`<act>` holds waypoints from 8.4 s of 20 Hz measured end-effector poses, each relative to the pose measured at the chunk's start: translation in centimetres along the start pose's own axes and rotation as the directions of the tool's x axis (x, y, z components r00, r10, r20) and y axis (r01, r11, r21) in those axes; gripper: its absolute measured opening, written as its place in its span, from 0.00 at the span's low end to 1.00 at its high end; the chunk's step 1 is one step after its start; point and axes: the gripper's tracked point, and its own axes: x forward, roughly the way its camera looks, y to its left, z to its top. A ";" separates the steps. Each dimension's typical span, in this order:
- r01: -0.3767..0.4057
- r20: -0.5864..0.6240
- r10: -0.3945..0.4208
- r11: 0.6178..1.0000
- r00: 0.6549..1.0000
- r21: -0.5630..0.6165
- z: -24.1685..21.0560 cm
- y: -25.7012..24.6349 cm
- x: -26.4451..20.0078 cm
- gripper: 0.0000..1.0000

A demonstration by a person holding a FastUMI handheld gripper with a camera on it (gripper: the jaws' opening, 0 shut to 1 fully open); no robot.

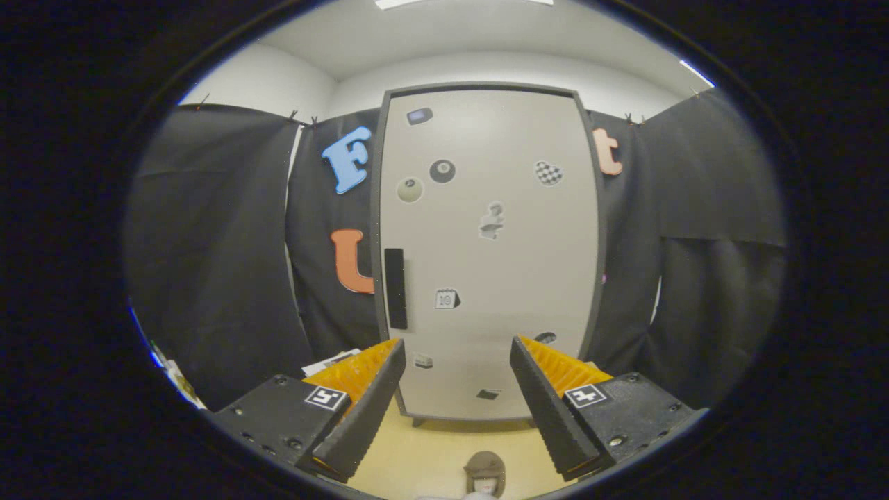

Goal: Open the shoe cabinet door, grab the shoes and put them into the shoe cabinet, then close the shoe cabinet door.

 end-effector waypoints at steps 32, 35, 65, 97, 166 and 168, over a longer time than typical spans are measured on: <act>-0.145 -0.066 0.147 0.989 0.987 0.028 0.4 5.2 8.4 0.27; -0.138 -0.060 0.139 0.990 0.988 0.025 -0.1 3.4 4.5 0.26; 0.129 -0.065 -0.122 0.985 0.990 0.116 -1.3 -21.1 -8.6 0.04; 0.103 -0.339 -0.066 0.990 0.938 0.093 -25.5 -2.3 -8.1 0.79; 0.014 -0.102 -0.007 0.998 0.995 0.062 2.4 -0.7 27.7 0.08; 0.028 -0.110 -0.020 0.997 0.994 0.069 3.0 -1.7 30.2 0.08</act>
